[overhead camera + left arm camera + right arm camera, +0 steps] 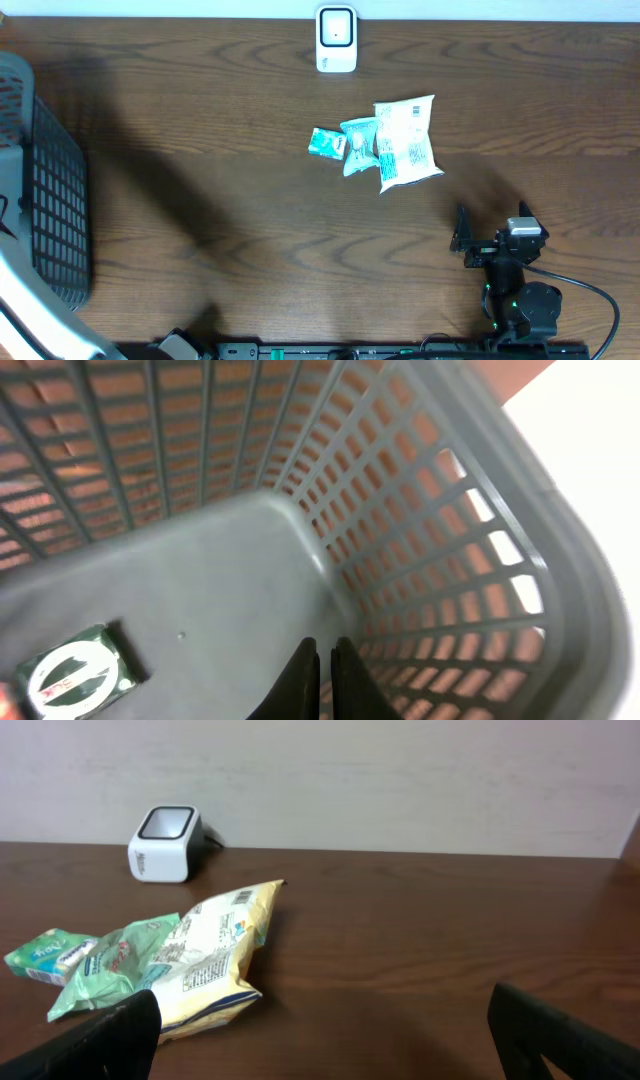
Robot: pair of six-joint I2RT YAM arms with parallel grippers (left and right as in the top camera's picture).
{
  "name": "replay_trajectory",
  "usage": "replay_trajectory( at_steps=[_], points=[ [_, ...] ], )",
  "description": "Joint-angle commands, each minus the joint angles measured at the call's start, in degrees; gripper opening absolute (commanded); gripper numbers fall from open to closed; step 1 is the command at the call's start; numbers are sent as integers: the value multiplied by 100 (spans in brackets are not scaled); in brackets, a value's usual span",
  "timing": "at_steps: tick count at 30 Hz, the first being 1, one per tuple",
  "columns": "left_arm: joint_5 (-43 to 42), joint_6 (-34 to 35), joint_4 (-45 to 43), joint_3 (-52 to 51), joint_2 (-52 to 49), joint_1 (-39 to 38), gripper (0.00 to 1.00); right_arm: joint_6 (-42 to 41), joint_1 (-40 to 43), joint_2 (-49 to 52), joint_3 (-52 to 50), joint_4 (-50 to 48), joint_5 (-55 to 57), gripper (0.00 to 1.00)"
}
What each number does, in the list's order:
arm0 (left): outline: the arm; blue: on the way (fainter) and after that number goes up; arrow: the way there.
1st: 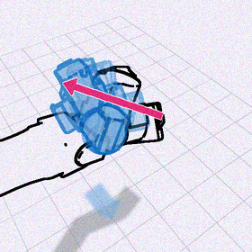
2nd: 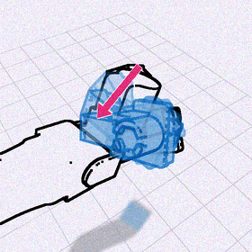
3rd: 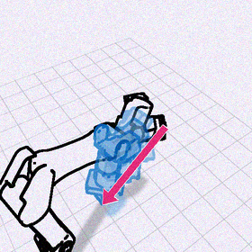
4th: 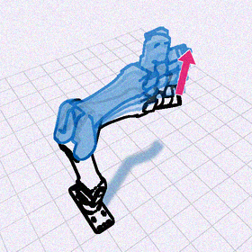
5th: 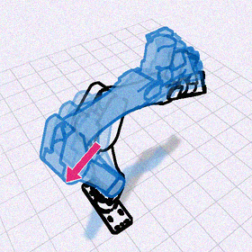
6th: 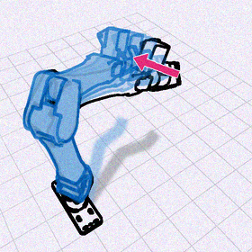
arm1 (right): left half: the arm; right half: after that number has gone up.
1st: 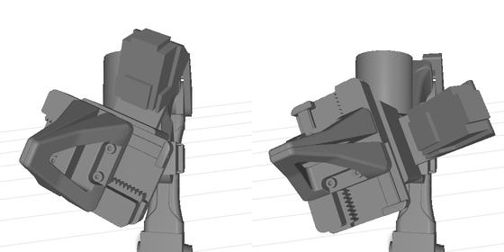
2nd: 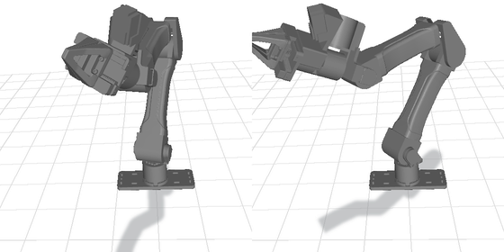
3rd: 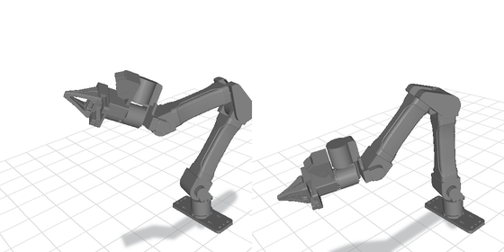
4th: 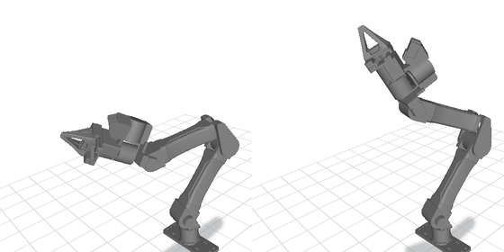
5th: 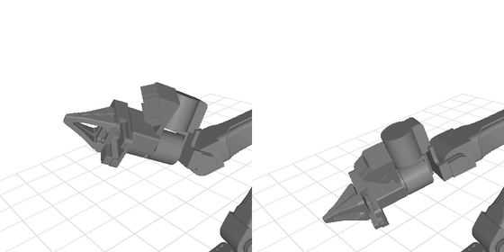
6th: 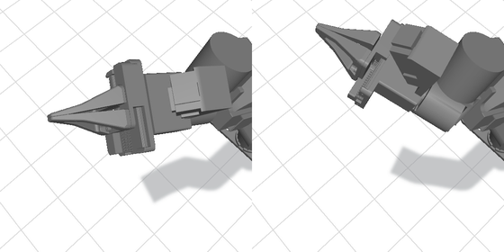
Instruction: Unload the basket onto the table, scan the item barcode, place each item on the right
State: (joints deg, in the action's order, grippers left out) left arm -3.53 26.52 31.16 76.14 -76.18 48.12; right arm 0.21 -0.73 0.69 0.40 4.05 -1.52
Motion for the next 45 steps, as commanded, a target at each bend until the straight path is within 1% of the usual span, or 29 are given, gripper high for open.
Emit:
replay_trajectory(
  at_steps=[1,4,8,11,13,16,18,23,29,31,34,38,41,45],
  points=[
    [-614,-105,-96,15,-640,-13,7,-101,-44,-31,-9,22,-11,99],
    [-1460,-144,-260,15,-1032,-13,7,-101,-44,-31,-9,22,-11,99],
    [-2238,-146,-472,15,-1220,-20,7,-101,-44,-31,-9,22,-11,99],
    [-2461,-146,-444,15,-1200,-31,7,-101,-44,-31,-9,22,-11,99],
    [-2774,-157,-387,15,-1200,-31,7,-101,-44,-31,-9,22,-11,99],
    [-3368,-380,-339,15,-1200,-31,8,-101,-44,-31,-9,24,-11,99],
    [-3585,-385,-275,17,-1200,-31,7,-101,-44,-31,-9,22,-11,99],
    [-3637,-514,33,17,-1161,-31,7,-101,-44,-31,-9,22,-11,99],
    [-3665,-511,765,17,-1047,-48,7,-101,-44,-31,-9,22,-11,99],
    [-3748,-511,870,15,-1019,-101,7,-101,-44,-31,-9,24,-11,99],
    [-3963,-505,844,15,-994,-247,7,-101,-44,-31,-9,22,-11,99],
    [-3939,-361,772,17,-992,-577,7,-101,-44,-31,-9,22,-11,99],
    [-3821,-17,601,17,-992,-841,7,-101,-44,-31,-9,22,-11,99],
    [-3453,39,308,17,-992,-1174,7,-101,-44,-31,-9,22,-11,99]
  ],
)
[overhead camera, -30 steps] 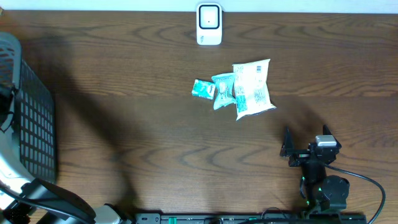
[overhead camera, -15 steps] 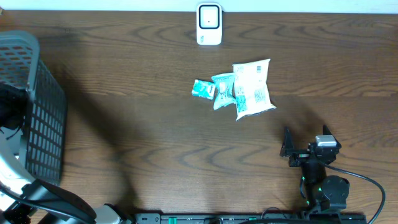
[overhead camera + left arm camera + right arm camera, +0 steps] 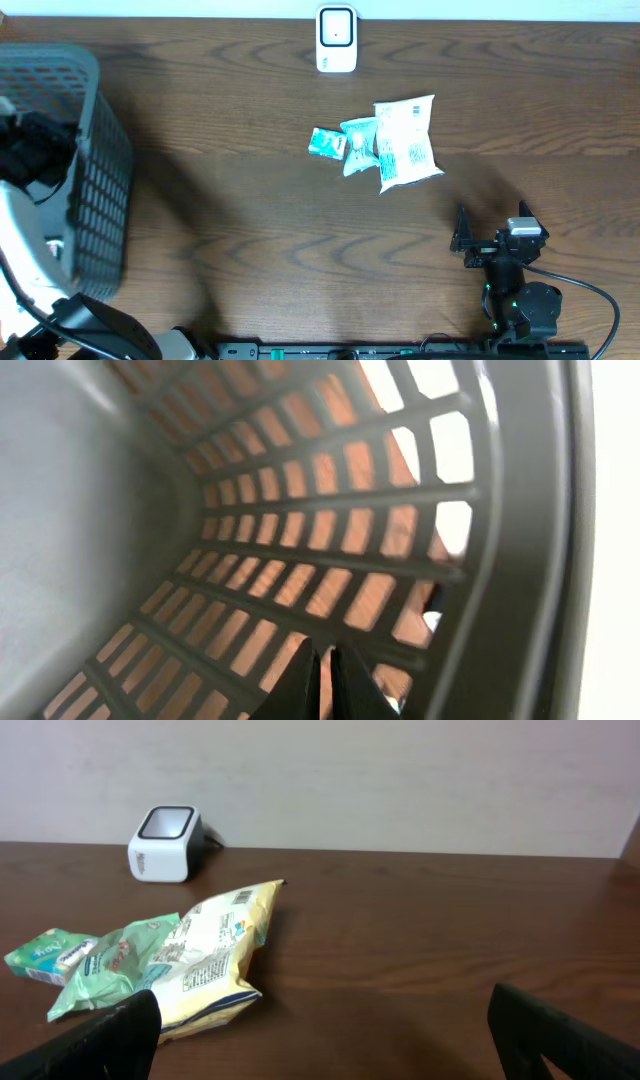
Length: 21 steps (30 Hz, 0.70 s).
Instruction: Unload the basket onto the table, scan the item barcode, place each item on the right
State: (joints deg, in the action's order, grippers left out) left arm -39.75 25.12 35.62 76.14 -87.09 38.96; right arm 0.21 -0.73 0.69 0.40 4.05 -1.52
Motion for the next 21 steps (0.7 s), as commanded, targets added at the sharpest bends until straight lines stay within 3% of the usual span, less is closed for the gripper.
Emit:
replay_trajectory(
  at_steps=[1,15,21],
  points=[
    [260,177,-201,17,98,-310,7,-101,-44,-31,-9,22,-11,99],
    [678,216,-157,212,518,37,7,-101,-44,-31,-9,22,-11,99],
    [2072,219,407,212,992,258,8,-101,-44,-31,-9,22,-11,99]
  ],
)
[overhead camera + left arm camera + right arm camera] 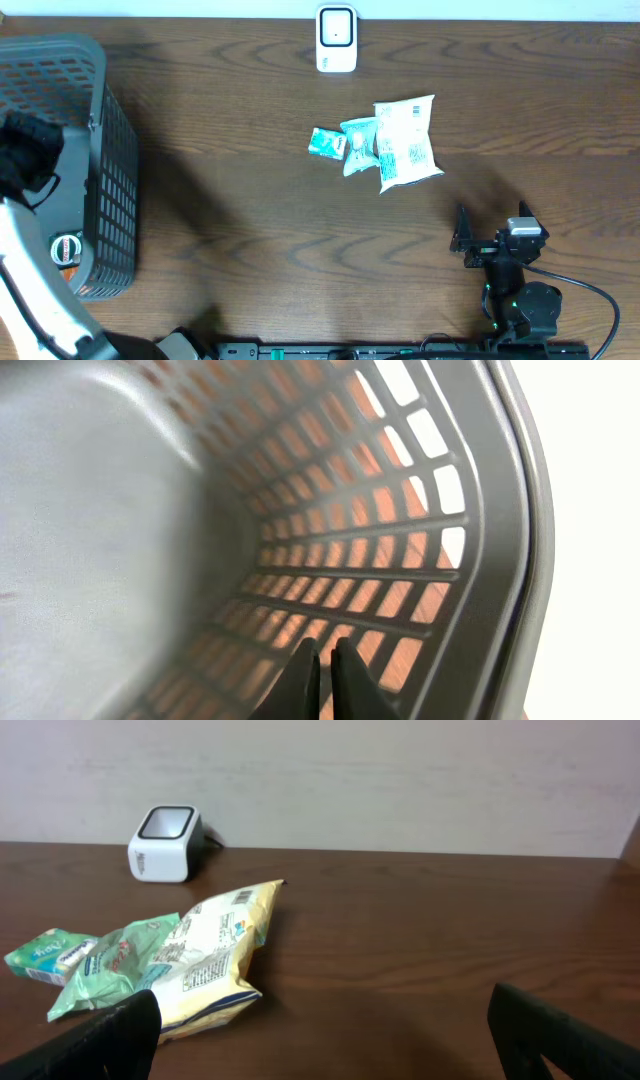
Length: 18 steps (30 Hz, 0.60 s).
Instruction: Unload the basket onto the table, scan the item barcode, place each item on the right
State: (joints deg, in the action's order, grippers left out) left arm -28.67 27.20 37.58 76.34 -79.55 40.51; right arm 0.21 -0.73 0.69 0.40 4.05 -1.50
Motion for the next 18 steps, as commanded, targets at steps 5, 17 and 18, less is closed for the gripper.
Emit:
replay_trajectory(
  at_steps=[5,17,18],
  points=[
    [2531,13,695,190,332,177,7,-101,-44,-31,-9,22,-13,99],
    [4275,525,1003,179,22,654,7,-101,-44,-31,-9,22,-13,99],
    [4291,599,1049,179,-31,699,7,-101,-44,-31,-9,22,-13,99]
  ],
)
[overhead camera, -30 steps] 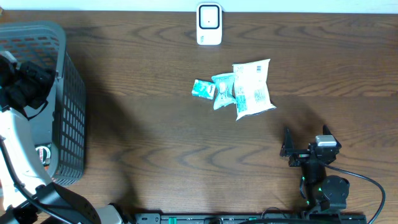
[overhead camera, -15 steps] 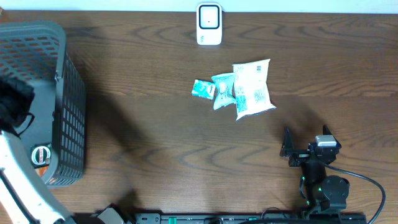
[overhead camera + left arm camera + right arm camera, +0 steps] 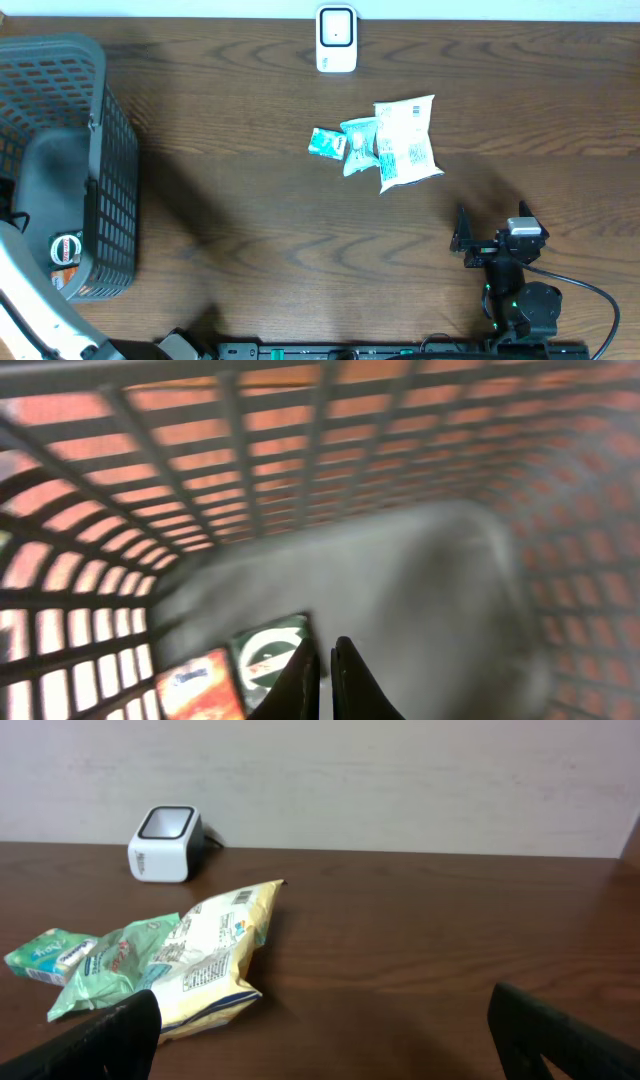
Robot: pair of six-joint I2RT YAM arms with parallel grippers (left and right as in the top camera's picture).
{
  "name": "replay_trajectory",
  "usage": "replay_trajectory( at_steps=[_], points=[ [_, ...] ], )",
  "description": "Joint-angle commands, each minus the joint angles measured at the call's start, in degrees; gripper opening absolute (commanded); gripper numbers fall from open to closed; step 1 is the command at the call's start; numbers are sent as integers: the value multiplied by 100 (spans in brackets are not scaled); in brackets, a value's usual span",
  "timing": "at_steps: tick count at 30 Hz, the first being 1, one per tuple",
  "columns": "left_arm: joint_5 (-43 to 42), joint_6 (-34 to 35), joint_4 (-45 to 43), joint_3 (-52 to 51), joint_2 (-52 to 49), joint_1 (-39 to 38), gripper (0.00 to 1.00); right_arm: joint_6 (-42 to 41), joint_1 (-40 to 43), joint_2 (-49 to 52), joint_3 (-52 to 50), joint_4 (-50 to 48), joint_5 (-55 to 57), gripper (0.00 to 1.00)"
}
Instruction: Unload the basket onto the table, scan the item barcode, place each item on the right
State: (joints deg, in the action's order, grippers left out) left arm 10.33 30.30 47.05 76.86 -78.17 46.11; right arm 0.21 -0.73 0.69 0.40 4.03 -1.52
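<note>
The white barcode scanner (image 3: 336,38) stands at the table's far edge and shows too in the right wrist view (image 3: 165,844). Mid-table lie a yellow-white snack bag (image 3: 405,143), a green packet (image 3: 358,146) and a small teal packet (image 3: 326,143). My right gripper (image 3: 325,1040) rests open near the front right, the bag (image 3: 205,955) ahead of it on the left. My left gripper (image 3: 325,665) is shut with nothing in it, looking down into the grey basket (image 3: 330,470) at a green-white pack (image 3: 265,660) and an orange pack (image 3: 195,685) on its floor.
The grey mesh basket (image 3: 110,170) stands at the table's left end with a round-labelled pack (image 3: 65,250) in its near corner. My left arm's white link (image 3: 30,300) runs along the left edge. Bare brown table lies between basket and packets.
The left wrist view has turned from the basket's side wall and rim to its floor and the two packs. My left wrist no longer shows over the basket's left rim. The right arm is unchanged.
The basket was first mostly off the left edge, my shut left gripper inside it. Then it stood further onto the table with my wrist at its rim. Then it sat at the left end, a pack showing inside, as now. The packets, scanner and right gripper never moved.
</note>
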Motion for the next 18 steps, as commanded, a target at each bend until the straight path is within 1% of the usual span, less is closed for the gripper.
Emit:
replay_trajectory(
  at_steps=[1,4,10,18],
  points=[
    [391,310,138,127,-210,173,7,-101,-44,-31,-9,24,-11,99],
    [483,326,181,127,-350,260,7,-101,-44,-31,-9,26,-11,99],
    [1491,590,175,127,-466,286,7,-101,-44,-31,-9,24,-11,99],
    [2310,627,20,127,-535,313,7,-101,-44,-31,-9,24,-11,99]
  ],
)
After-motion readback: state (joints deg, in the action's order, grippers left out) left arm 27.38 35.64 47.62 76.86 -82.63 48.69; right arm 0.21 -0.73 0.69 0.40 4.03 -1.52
